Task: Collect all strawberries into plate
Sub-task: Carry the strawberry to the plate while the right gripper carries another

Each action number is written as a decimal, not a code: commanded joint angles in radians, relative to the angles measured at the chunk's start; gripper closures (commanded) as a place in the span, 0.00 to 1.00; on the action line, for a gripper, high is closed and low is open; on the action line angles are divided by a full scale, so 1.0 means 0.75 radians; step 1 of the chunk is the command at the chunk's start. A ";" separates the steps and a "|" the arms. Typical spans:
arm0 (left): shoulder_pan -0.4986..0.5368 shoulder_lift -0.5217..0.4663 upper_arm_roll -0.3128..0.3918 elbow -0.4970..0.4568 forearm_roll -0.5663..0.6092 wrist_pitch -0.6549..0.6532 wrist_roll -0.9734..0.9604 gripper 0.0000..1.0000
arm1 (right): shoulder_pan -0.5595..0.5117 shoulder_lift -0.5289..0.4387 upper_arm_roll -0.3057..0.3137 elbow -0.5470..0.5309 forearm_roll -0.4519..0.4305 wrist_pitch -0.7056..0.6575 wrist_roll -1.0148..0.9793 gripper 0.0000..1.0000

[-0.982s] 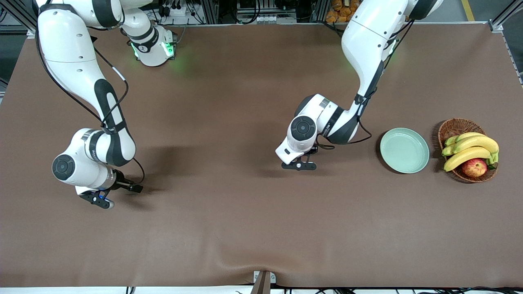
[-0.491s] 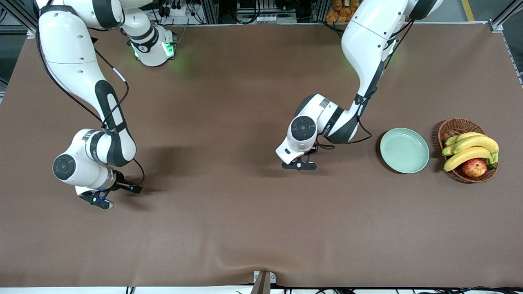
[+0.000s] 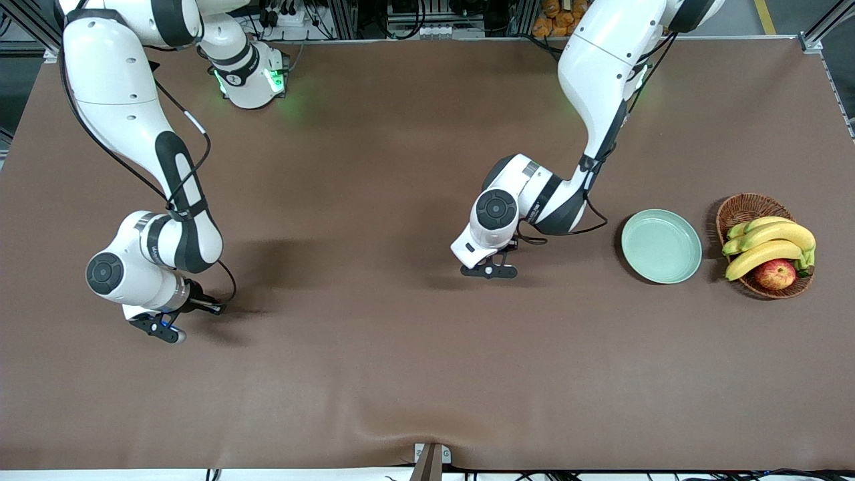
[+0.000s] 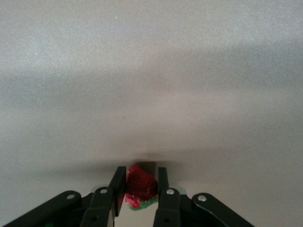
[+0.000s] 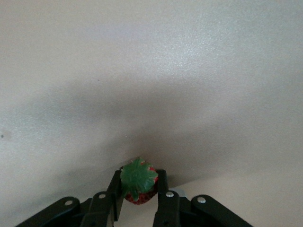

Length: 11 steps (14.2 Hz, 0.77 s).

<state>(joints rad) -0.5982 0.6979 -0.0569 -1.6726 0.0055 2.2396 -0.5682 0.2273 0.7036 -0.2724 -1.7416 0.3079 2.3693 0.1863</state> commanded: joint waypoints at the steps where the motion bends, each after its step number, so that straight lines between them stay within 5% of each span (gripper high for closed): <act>1: -0.004 -0.008 0.002 -0.007 0.029 0.016 -0.032 0.97 | -0.011 -0.050 0.022 -0.005 0.021 -0.023 -0.027 1.00; 7: 0.073 -0.204 0.004 -0.022 0.029 -0.170 0.007 1.00 | 0.044 -0.148 0.026 -0.001 0.029 -0.189 0.005 1.00; 11: 0.190 -0.343 0.004 -0.130 0.031 -0.182 0.156 1.00 | 0.134 -0.173 0.024 0.001 0.235 -0.253 0.028 1.00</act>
<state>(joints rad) -0.4973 0.5166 -0.0477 -1.6862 0.0110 2.1014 -0.5159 0.3019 0.6008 -0.2526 -1.7259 0.4206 2.2004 0.1923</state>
